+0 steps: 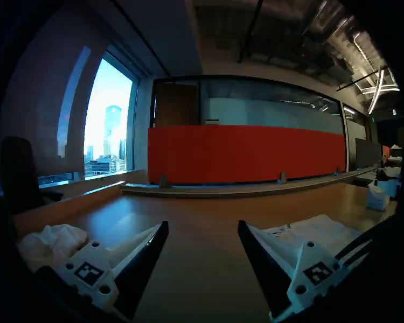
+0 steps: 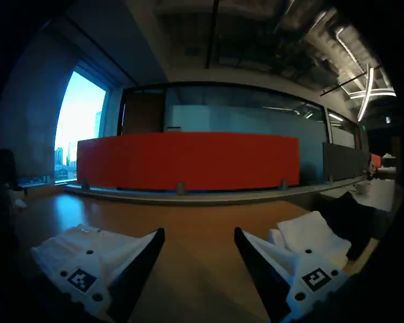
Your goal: Fold towel
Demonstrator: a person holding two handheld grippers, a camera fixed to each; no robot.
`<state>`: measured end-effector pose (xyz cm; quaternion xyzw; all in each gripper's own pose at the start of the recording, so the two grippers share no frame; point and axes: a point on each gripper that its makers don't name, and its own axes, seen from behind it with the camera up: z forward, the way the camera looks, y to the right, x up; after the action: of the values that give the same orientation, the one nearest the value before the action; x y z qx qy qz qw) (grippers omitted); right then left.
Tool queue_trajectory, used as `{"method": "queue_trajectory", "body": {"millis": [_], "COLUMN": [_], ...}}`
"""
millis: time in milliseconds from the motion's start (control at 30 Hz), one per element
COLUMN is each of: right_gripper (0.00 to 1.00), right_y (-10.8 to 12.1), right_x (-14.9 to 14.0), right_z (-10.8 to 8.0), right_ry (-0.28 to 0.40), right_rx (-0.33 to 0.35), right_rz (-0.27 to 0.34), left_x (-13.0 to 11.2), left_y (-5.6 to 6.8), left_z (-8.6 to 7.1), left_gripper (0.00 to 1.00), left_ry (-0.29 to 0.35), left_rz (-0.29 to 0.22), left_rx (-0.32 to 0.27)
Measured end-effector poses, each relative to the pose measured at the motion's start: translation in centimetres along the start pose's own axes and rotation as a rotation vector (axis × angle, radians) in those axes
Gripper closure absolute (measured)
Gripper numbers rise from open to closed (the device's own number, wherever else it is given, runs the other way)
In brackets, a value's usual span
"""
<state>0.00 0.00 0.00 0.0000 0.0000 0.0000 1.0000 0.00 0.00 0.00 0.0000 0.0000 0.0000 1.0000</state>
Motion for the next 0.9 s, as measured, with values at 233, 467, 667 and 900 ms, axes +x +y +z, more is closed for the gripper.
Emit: {"method": "queue_trajectory", "body": {"millis": [233,467,667,900], "right_gripper": [0.0,0.0,0.0,0.0], "right_y": [-0.07,-0.09,-0.12,0.24], "right_x": [0.07,0.14,0.22,0.17], "right_z": [-0.01,0.02,-0.02,-0.06], "right_ry": [0.0,-0.001,0.0,-0.017], "right_rx": [0.0,0.0,-0.001,-0.012], "right_rz": [0.0,0.0,0.0,-0.004], "left_x": [0.0,0.0,-0.01,-0.04], "left_y": [-0.01,-0.01,-0.03,-0.03], "left_z": [-0.02,-0.03,0.02,-0.08], "left_gripper": [0.05,0.04,0.05,0.05], "left_ry": [0.0,0.0,0.0,-0.011], "left_rz": [-0.001,-0.001,0.001,-0.005], "left_rx": [0.0,0.0,0.001,0.006]}}
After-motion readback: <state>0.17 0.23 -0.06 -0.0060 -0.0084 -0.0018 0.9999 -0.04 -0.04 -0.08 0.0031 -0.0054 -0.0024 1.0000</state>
